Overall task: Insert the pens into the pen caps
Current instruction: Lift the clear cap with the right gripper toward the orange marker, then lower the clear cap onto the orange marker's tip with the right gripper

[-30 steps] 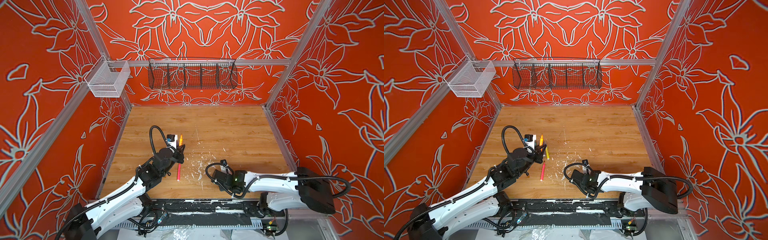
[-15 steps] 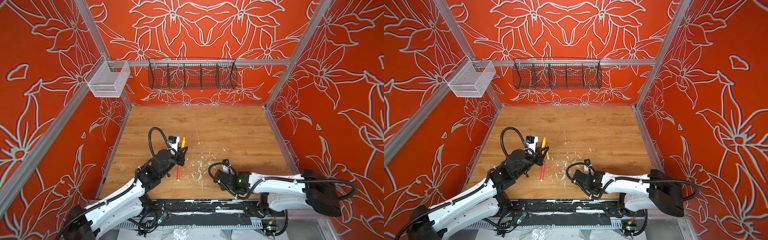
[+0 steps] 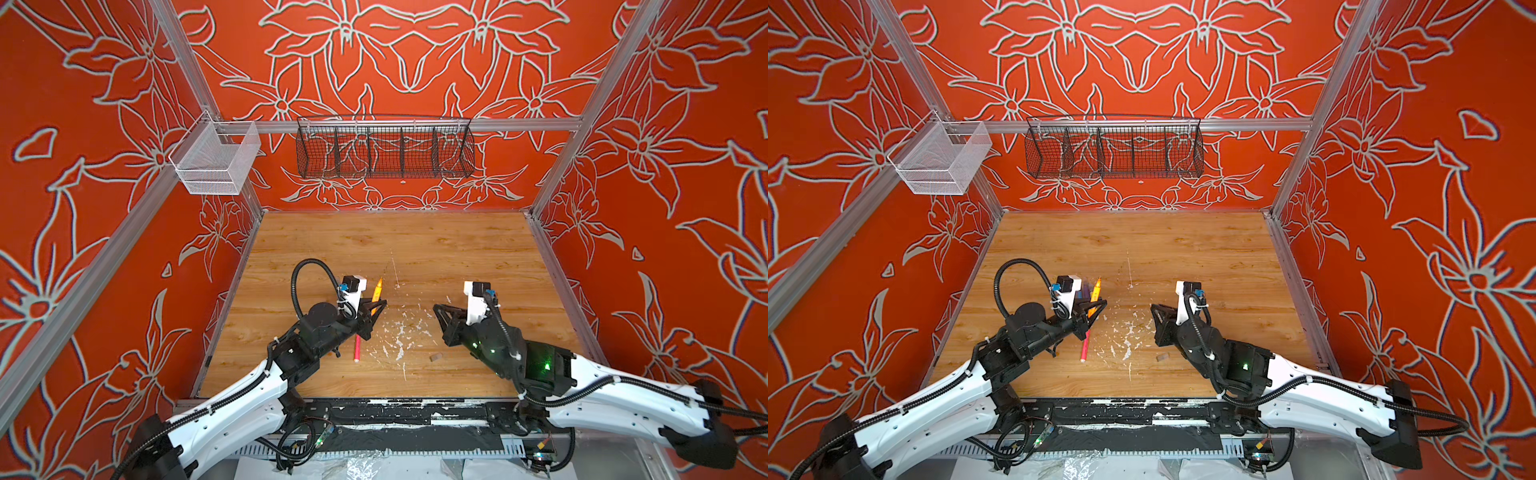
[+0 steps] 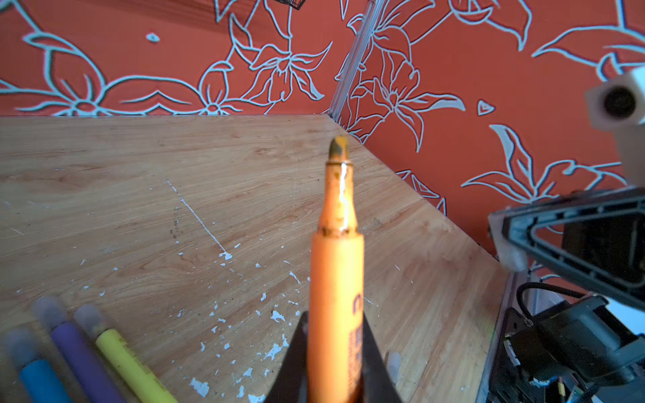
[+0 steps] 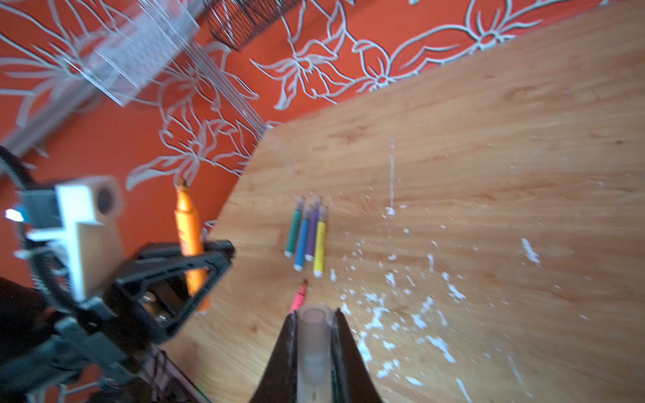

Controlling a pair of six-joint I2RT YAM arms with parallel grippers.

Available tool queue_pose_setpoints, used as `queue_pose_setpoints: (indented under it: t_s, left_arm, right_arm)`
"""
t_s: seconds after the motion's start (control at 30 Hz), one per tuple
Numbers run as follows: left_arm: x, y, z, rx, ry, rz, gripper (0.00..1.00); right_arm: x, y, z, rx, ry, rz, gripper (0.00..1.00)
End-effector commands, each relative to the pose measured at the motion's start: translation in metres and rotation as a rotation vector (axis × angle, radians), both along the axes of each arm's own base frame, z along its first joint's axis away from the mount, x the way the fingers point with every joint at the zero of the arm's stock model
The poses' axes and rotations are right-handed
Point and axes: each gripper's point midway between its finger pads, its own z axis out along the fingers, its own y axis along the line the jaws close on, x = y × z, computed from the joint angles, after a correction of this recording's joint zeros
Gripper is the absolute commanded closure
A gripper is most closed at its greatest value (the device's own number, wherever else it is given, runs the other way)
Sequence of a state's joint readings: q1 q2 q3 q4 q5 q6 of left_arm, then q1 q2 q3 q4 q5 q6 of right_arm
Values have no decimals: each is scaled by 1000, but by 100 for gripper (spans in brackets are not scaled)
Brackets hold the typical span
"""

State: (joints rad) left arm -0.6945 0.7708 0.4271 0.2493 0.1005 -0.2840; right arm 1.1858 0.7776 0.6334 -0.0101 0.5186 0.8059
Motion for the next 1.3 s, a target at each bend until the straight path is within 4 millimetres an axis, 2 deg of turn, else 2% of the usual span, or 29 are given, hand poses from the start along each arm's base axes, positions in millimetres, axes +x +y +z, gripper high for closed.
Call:
queue_pose_setpoints:
  t_s: [0.0, 0.1, 0.27, 0.43, 0.77, 1.03, 1.27]
  left_arm:
    - [-6, -5, 16, -36, -62, -51, 100]
    - [-8, -8, 17, -37, -65, -69, 100]
    - [-11, -12, 17, -37, -66, -103, 100]
    - [-12, -12, 18, -37, -69, -104, 100]
    - [-14, -11, 21, -45, -82, -105, 100]
    - [-15, -11, 22, -48, -85, -112, 100]
    - [-15, -9, 23, -50, -88, -102, 100]
  right_arm:
    - [6, 11, 53, 204, -169, -2, 100]
    - [12, 25, 63, 247, -196, -4, 100]
    - [18, 59, 77, 281, -237, 47, 100]
    - [24, 80, 84, 321, -260, 72, 100]
    - [39, 89, 91, 340, -265, 59, 100]
    - [55, 101, 80, 341, -214, 76, 100]
    - [56, 110, 73, 332, -196, 107, 100]
